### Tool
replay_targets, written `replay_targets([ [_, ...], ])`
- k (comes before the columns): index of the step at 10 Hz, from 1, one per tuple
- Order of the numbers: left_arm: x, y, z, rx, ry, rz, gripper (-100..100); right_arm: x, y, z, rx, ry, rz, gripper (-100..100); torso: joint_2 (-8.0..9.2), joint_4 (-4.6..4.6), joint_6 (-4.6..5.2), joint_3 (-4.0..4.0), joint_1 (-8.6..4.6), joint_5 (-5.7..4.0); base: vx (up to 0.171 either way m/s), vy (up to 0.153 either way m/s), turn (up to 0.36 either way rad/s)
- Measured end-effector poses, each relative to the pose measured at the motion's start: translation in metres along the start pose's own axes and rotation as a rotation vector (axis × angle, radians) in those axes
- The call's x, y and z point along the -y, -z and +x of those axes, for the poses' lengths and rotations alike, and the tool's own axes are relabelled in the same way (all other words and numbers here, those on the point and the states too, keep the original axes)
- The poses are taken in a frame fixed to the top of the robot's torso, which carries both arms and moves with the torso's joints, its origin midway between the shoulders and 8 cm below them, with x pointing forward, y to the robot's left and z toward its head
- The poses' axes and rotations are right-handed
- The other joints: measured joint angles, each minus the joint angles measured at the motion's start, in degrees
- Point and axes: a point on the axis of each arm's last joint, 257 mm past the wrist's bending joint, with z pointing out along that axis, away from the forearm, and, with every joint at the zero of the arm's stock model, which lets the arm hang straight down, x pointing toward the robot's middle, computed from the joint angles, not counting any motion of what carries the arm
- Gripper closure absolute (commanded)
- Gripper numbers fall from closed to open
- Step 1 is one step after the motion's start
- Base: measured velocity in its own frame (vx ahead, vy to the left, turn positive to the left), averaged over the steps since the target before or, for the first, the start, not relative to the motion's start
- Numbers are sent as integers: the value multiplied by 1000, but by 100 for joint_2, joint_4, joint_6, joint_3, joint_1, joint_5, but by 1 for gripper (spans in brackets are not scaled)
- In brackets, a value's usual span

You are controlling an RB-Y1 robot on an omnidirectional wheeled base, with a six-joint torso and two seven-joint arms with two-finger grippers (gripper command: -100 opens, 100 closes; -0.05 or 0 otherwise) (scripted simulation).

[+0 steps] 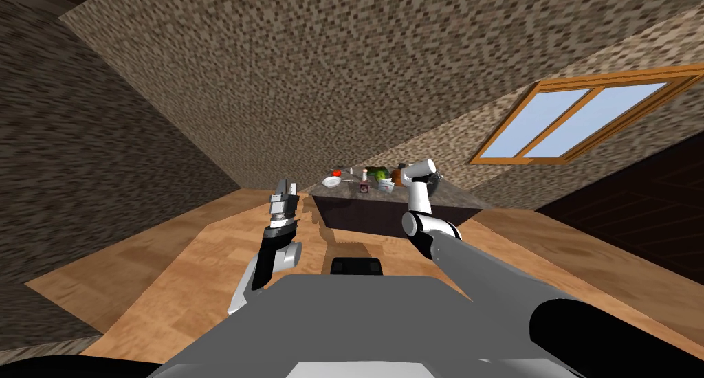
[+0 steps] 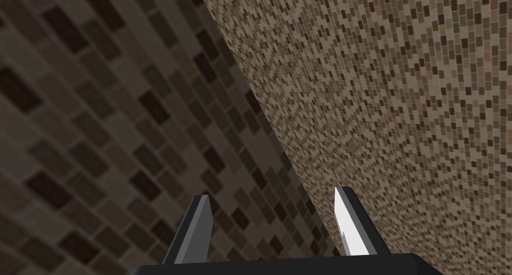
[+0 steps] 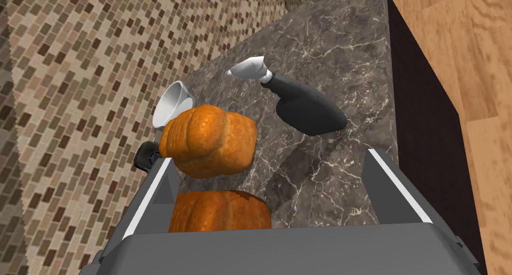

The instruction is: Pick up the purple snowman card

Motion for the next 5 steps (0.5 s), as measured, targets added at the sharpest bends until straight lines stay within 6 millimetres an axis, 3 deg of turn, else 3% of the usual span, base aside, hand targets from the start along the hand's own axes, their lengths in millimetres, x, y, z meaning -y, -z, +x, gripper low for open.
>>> replay_targets([
  [5,0,0,0,0,0,0,0,3,9,-54,170,-15,-39,-100,1,0,4,0,-6,-2,22,14,22],
])
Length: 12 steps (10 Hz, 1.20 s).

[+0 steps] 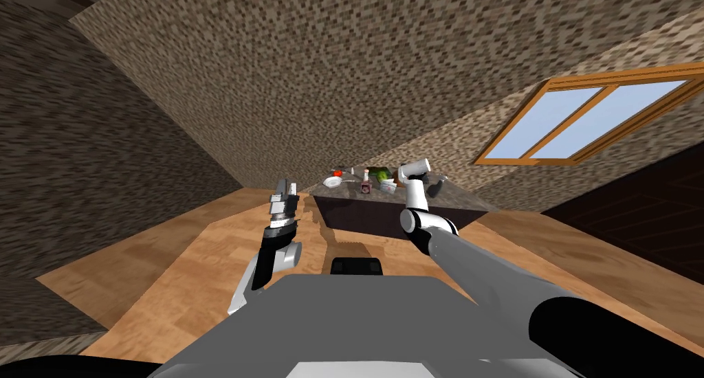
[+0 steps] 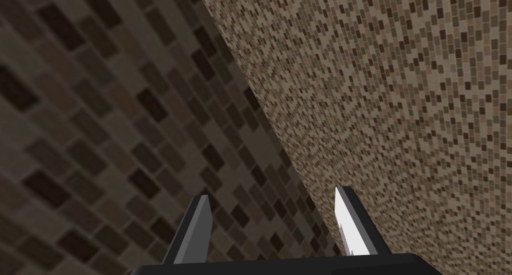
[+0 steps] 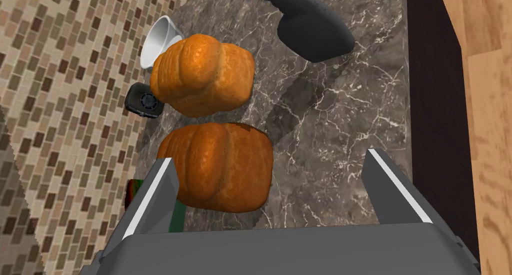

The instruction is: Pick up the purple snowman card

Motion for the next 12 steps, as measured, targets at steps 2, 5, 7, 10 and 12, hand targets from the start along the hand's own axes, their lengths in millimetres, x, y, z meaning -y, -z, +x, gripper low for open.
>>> replay_targets([
  [2,0,0,0,0,0,0,0,3,3,-30,82,1,-24,-100,-5,-1,-1,-3,5,1,24,15,15],
  [5,0,0,0,0,0,0,0,1,12,-64,182,4,-49,-100,-6,-2,0,-4,4,0,39,20,34],
  [7,0,0,0,0,0,0,0,-2,23,-95,267,12,-73,-100,-9,-2,0,-5,8,2,50,28,33],
  [10,0,0,0,0,0,0,0,-9,41,-142,405,32,-110,-100,-10,-2,-1,-5,7,2,42,19,23],
  [12,0,0,0,0,0,0,0,-12,59,-175,490,51,-134,-100,-14,-3,-2,-8,9,2,55,23,25],
])
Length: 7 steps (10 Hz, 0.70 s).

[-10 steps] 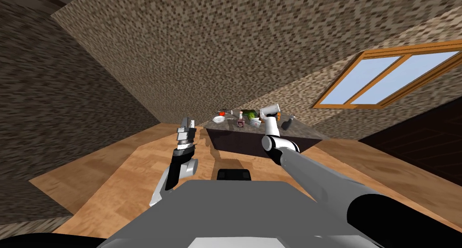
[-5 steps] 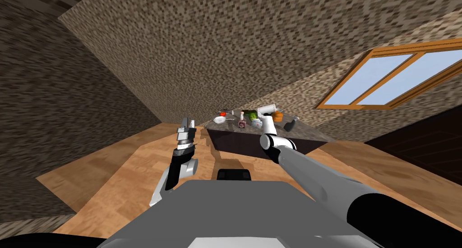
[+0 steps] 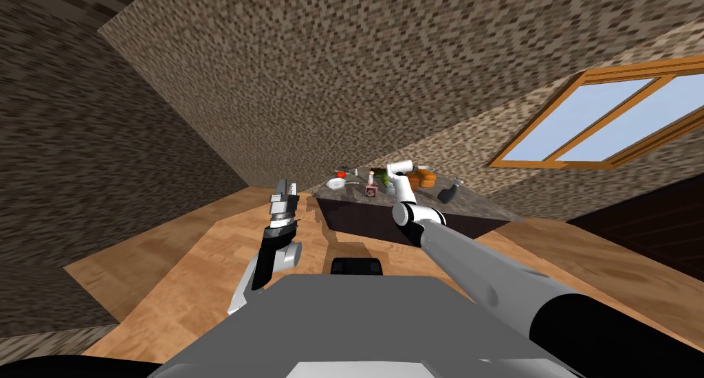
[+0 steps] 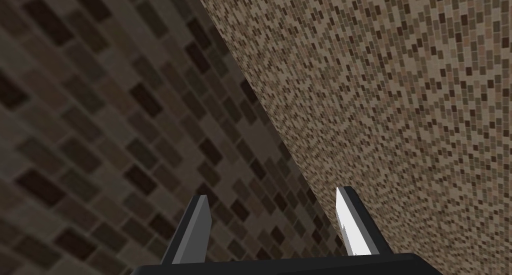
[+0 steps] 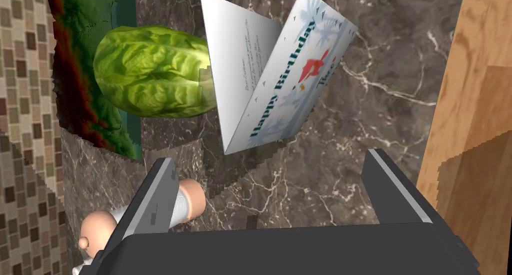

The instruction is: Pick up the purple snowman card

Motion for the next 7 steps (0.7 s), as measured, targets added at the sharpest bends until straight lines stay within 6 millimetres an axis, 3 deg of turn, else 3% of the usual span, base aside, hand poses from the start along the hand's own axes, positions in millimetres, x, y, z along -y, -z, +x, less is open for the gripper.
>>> replay_targets([
  [3,0,0,0,0,0,0,0,-6,6,-45,99,23,-31,-100,6,2,2,3,-2,0,43,20,19],
  [6,0,0,0,0,0,0,0,-18,13,-113,238,72,-83,-100,-8,-2,1,-5,2,1,69,21,24],
  [7,0,0,0,0,0,0,0,-21,17,-125,260,81,-89,-100,0,-1,3,-1,-1,0,12,9,-4],
])
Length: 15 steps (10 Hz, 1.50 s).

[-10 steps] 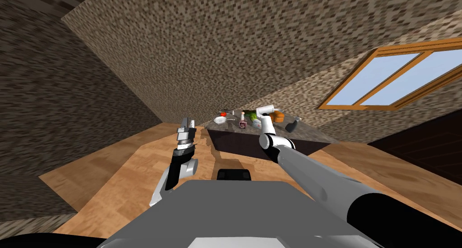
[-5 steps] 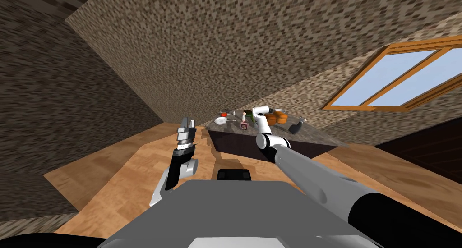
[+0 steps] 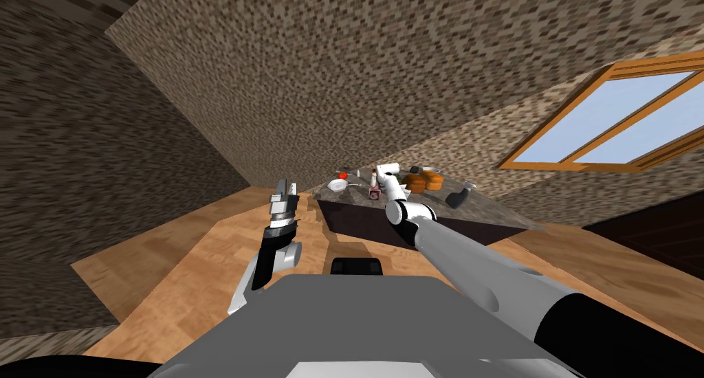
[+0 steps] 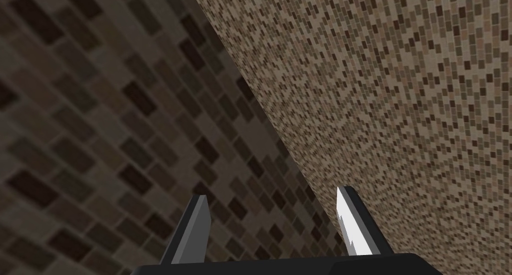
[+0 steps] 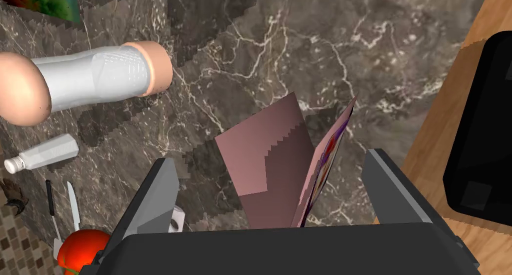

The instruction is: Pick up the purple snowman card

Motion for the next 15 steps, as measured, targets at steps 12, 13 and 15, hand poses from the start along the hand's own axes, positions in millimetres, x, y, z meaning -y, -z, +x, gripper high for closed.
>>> replay_targets([
  [12,0,0,0,0,0,0,0,-22,-14,-51,75,37,-34,100,23,6,2,14,-14,-4,17,-1,8],
  [13,0,0,0,0,0,0,0,-22,-14,-51,75,36,-34,0,23,6,2,14,-14,-4,0,0,0],
  [15,0,0,0,0,0,0,0,-19,-10,-50,75,37,-31,100,33,10,4,20,-11,-3,-37,16,-27],
])
